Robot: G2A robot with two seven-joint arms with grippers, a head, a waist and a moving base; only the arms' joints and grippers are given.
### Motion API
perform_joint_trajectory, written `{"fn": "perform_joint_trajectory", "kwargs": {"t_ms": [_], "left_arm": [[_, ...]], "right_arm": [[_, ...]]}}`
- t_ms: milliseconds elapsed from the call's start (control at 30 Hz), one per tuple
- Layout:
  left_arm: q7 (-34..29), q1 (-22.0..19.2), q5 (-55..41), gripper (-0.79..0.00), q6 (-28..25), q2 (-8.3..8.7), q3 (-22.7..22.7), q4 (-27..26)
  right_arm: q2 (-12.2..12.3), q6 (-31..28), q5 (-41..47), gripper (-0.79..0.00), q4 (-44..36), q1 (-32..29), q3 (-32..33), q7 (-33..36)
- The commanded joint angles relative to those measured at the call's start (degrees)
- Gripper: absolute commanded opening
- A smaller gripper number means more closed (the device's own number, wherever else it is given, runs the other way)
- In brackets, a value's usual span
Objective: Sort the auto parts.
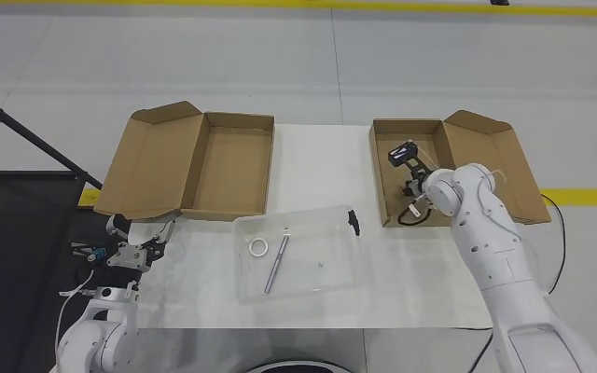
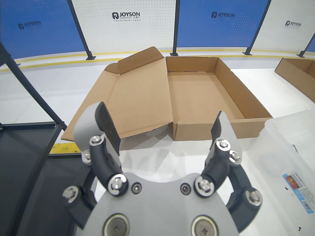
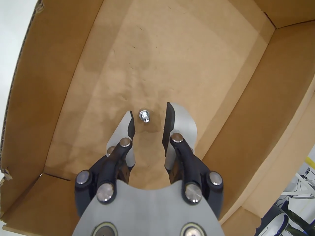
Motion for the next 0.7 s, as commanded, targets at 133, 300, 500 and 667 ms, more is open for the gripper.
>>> {"fn": "perform_joint_trajectory", "kwargs": {"t_ms": [133,300,500,667], "left_arm": [[0.00,0.00,0.00,0.000,0.00,0.00,0.00,0.00],[0.00,0.00,0.00,0.000,0.00,0.00,0.00,0.00],[0.00,0.00,0.00,0.000,0.00,0.00,0.00,0.00],[0.00,0.00,0.00,0.000,0.00,0.00,0.00,0.00]], "right_arm": [[1.03,-0.61,1.06,-0.376,-9.02,-3.01,3.22,0.50],[2.53,-6.24,5.61,-0.172,-26.54,-10.43,7.91,2.53],[3.76,-13.76,13.75,-0.157,-43.60,-18.90,10.62,5.67],[4.06,-17.87,17.98,-0.212,-50.28,-23.59,6.88,8.23]]}}
